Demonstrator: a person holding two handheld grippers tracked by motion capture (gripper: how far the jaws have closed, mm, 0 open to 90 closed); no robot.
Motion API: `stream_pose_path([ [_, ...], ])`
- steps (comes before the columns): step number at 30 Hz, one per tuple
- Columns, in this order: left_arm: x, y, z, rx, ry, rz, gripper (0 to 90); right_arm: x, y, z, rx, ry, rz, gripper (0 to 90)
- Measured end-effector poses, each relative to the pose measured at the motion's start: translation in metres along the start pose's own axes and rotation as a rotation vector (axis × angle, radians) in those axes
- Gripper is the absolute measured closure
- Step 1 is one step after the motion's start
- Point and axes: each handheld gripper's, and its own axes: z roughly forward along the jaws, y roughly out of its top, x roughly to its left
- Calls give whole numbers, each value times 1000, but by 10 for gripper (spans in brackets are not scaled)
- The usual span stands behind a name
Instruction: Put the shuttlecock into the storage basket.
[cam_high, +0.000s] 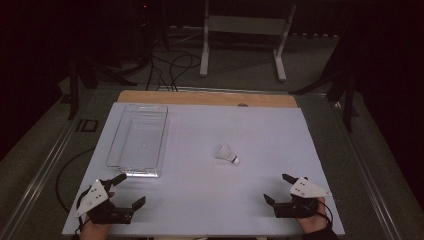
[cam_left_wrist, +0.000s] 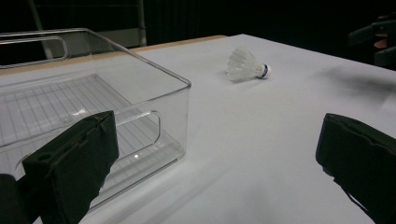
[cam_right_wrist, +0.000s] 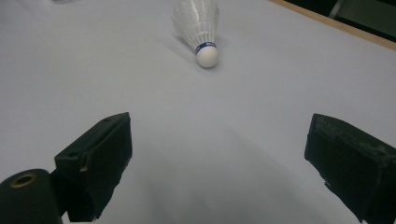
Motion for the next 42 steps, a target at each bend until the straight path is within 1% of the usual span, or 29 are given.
stream_pose_path([
  [8,0,0,1,1,-5,1,3,1,3,-5,-7,-17,-8,77],
  [9,0,0,2,1,-6,2,3,1,7,-9,-23,-16,-7,77],
  [14,0,0,2,2,-7,4,3,-2,14,-14,-26,-21,-4,77],
  [18,0,0,3,3,-7,5,3,-9,24,-18,-36,-9,13,76],
  [21,-1,0,3,5,-9,6,3,-13,34,-20,-35,-7,0,76],
  [22,0,0,3,5,-9,7,3,-13,34,-20,-35,-7,0,76],
  [26,0,0,3,6,-10,7,3,-15,43,-20,-29,-15,-21,76],
  [27,0,0,3,5,-10,6,3,-17,47,-21,-29,-12,-22,76],
  [29,0,0,3,5,-10,6,3,-19,49,-21,-32,-12,-23,76],
  [32,0,0,3,5,-11,6,3,-23,58,-20,-39,0,-17,76],
  [33,0,0,3,5,-11,6,3,-23,58,-20,-39,0,-17,76],
  [35,0,0,3,6,-11,6,3,-27,64,-18,-28,2,-18,75],
  [37,0,0,3,6,-11,6,3,-28,65,-17,-23,7,-14,75],
  [39,0,0,3,6,-11,6,3,-29,68,-15,-21,12,-17,74],
  [40,0,0,3,7,-11,7,3,-29,71,-14,-17,16,-27,74],
  [42,0,0,3,7,-10,6,3,-29,74,-13,-16,18,-33,74],
])
